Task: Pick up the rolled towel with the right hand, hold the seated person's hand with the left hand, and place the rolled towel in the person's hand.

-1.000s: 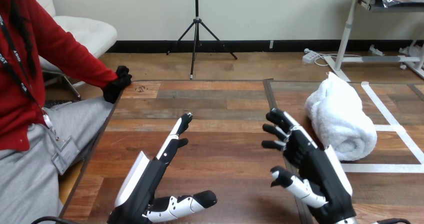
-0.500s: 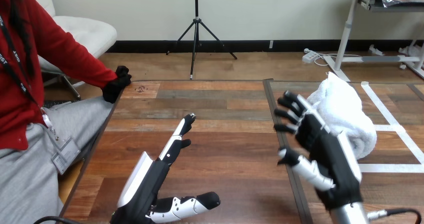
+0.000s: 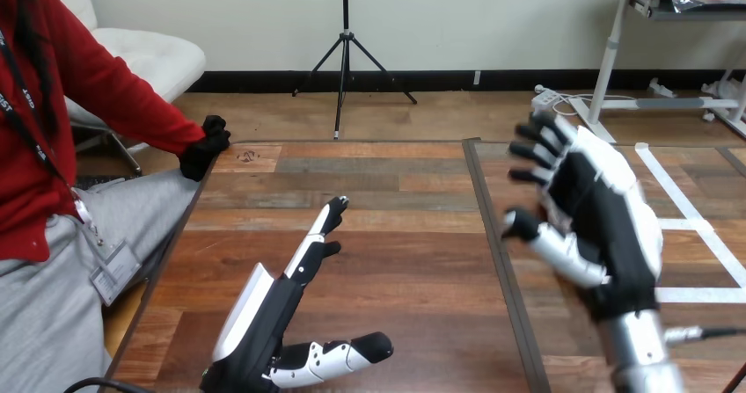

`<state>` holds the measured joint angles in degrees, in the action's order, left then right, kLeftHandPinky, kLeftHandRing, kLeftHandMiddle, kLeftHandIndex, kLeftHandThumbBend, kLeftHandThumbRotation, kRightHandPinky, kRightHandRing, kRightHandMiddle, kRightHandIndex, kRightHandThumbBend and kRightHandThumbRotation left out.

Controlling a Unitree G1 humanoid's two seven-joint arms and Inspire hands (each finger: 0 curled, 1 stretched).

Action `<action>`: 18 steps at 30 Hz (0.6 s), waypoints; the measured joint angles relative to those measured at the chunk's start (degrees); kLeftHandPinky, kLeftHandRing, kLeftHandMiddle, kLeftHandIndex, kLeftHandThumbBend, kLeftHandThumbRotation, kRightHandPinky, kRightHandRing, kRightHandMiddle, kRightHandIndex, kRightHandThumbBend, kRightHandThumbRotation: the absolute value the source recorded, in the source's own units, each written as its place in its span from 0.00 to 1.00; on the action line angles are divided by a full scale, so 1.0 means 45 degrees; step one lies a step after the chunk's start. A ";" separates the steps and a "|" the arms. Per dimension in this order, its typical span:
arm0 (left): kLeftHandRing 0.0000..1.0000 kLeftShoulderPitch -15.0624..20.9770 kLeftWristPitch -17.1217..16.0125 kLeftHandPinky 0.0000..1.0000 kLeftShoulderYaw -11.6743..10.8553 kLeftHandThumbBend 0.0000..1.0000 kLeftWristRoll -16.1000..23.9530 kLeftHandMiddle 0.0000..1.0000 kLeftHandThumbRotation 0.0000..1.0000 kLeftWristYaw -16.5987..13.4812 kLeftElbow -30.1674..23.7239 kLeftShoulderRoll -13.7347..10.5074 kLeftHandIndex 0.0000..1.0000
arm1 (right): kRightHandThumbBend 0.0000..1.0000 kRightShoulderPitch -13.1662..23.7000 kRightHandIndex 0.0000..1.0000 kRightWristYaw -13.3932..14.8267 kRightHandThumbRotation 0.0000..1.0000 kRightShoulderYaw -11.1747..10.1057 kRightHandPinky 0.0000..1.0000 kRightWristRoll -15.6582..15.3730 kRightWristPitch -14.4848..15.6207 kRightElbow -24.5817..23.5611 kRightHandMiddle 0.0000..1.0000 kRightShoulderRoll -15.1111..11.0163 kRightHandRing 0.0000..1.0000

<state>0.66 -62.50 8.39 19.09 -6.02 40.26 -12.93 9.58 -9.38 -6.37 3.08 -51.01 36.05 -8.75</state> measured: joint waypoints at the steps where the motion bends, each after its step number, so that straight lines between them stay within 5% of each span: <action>1: 0.97 0.0013 0.0000 0.88 0.0000 1.00 0.0000 1.00 0.72 -0.0007 0.0000 0.0015 1.00 | 1.00 0.0113 0.88 0.0165 0.59 -0.0063 0.77 -0.0141 0.0064 -0.0045 0.88 -0.0075 0.84; 18: 0.96 0.0041 0.0005 0.88 -0.0014 1.00 0.0002 1.00 0.71 -0.0120 0.0006 0.0072 1.00 | 1.00 0.1327 0.90 0.1607 0.56 -0.0826 0.86 -0.0526 0.1311 -0.0450 0.90 -0.0848 0.90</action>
<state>0.84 -62.47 8.33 19.10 -6.57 40.29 -12.60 15.55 -2.15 -10.09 0.71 -45.10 34.02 -12.57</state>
